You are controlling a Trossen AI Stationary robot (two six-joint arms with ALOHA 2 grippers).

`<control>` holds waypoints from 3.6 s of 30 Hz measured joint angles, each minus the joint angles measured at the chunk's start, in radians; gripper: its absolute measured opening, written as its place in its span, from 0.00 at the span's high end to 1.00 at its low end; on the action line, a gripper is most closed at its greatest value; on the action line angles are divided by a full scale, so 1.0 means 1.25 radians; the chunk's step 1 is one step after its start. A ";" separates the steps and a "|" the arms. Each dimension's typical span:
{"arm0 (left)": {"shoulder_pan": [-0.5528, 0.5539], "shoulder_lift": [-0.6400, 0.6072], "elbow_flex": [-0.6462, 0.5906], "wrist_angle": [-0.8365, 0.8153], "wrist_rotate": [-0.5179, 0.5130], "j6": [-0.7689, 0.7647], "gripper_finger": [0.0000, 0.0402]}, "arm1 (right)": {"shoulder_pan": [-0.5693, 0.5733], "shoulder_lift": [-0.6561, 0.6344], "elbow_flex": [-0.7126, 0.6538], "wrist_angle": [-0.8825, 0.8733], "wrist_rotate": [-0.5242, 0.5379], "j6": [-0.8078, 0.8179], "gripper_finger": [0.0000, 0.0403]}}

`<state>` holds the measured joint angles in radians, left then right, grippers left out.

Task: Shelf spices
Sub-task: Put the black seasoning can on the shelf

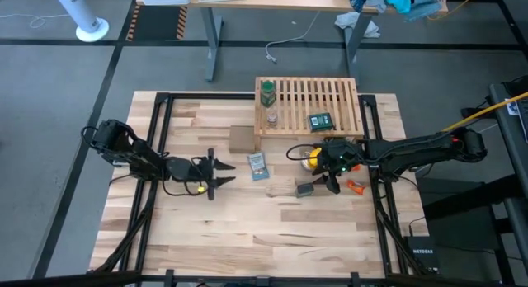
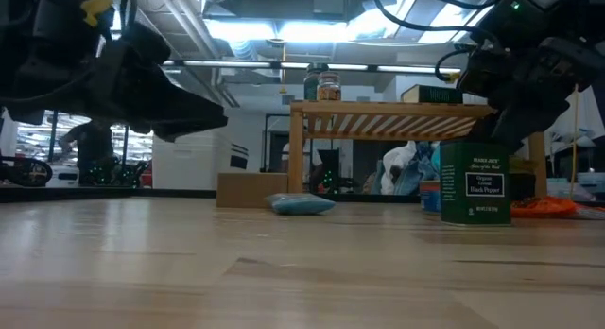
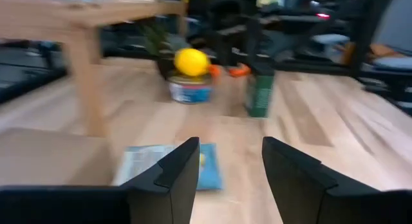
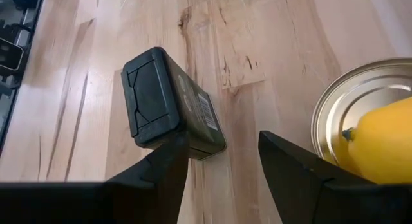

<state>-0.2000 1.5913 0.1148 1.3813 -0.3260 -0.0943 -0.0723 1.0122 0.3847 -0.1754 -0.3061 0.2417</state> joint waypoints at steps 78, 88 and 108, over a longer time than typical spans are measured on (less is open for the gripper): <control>0.299 0.002 0.009 0.119 0.699 0.054 0.59 | 0.001 0.000 -0.195 0.328 0.049 -0.135 0.52; 0.299 0.002 0.009 0.118 0.699 0.021 0.59 | 0.001 0.000 -0.257 0.406 -0.044 -0.125 0.52; 0.296 0.002 0.010 0.149 0.699 -0.027 0.59 | 0.290 -0.048 -0.266 0.456 0.295 -0.126 0.52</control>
<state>0.1699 1.5932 0.1268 1.5681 0.5472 -0.1280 0.2907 0.9524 0.0521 0.3945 0.0625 0.0837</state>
